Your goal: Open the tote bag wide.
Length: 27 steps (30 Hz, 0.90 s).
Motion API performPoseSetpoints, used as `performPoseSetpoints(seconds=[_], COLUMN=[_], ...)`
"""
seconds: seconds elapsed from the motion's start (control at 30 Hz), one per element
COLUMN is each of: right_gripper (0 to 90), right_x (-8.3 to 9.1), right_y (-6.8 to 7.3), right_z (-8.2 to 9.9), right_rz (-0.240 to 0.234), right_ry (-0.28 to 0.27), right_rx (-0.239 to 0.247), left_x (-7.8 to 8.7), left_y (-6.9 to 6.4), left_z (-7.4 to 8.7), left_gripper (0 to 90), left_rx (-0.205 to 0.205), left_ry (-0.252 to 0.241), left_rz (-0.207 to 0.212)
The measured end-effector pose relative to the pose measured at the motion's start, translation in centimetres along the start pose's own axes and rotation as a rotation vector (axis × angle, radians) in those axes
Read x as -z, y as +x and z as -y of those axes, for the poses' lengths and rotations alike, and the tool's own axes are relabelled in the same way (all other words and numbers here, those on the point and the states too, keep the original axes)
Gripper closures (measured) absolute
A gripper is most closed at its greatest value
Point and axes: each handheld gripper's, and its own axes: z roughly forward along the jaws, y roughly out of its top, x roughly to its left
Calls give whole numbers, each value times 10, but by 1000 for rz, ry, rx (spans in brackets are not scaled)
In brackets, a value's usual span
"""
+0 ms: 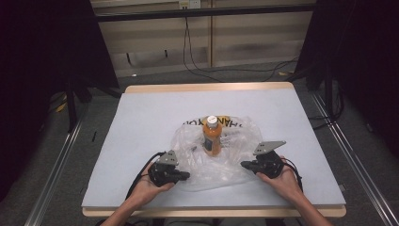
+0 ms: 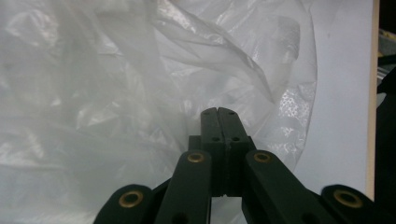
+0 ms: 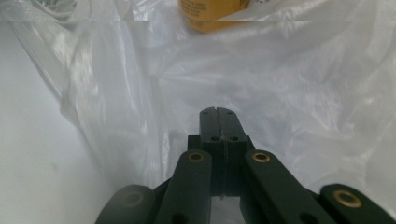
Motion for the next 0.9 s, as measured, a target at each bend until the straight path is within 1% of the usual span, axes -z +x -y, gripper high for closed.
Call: performPoseSetpoints(seconds=[0.03,0.07,0.1,0.17,0.2,0.23,0.27,0.33,0.4,0.47,0.53,0.57,0.6,0.67,0.7,0.77,0.8,0.87,0.9], right_gripper=[900,900,900,900,900,900,900,900,900,900,900,900,900,900,900,900,900,900,900], right_x=[2,4,7,12,15,18,20,25,30,35,39,40,41,41,40,38,38,38,38], right_y=[1,2,3,4,3,2,1,-1,-2,-4,-5,-6,-6,-6,-6,-5,-5,-7,-8], right_z=[-2,-4,-7,-11,-13,-15,-16,-19,-22,-26,-30,-33,-35,-39,-41,-45,-47,-52,-55], right_rz=[-8,-11,-13,-16,-19,-17,-18,-15,-11,-1,-1,2,3,-10,-12,-21,-20,-31,-39], right_ry=[-16,-26,-36,-57,-77,-90,-102,-127,-149,-166,-181,-189,-192,-206,-211,-224,-231,-255,-260], right_rx=[-5,-7,-5,-4,-11,-14,-17,-24,-30,-33,-35,-32,-31,-31,-31,-31,-27,-38,-43], left_x=[2,5,9,13,14,15,16,19,24,28,34,36,38,41,42,45,46,47,46], left_y=[1,0,0,-1,-1,-1,-1,-1,-2,-1,1,2,3,4,4,5,5,5,6], left_z=[-1,-4,-6,-10,-11,-12,-13,-15,-17,-19,-22,-23,-24,-26,-28,-30,-32,-38,-41], left_gripper=[900,900,900,900,900,900,900,900,900,900,900,900,900,900,900,900,900,900,900], left_rx=[0,11,5,7,16,10,20,16,22,16,24,27,31,35,31,27,25,28,20], left_ry=[-22,-41,-52,-84,-102,-100,-118,-124,-150,-160,-186,-191,-211,-231,-233,-254,-264,-274,-274], left_rz=[8,7,11,9,12,9,13,8,8,2,-6,-10,-7,-9,-13,-5,-10,-13,-16])
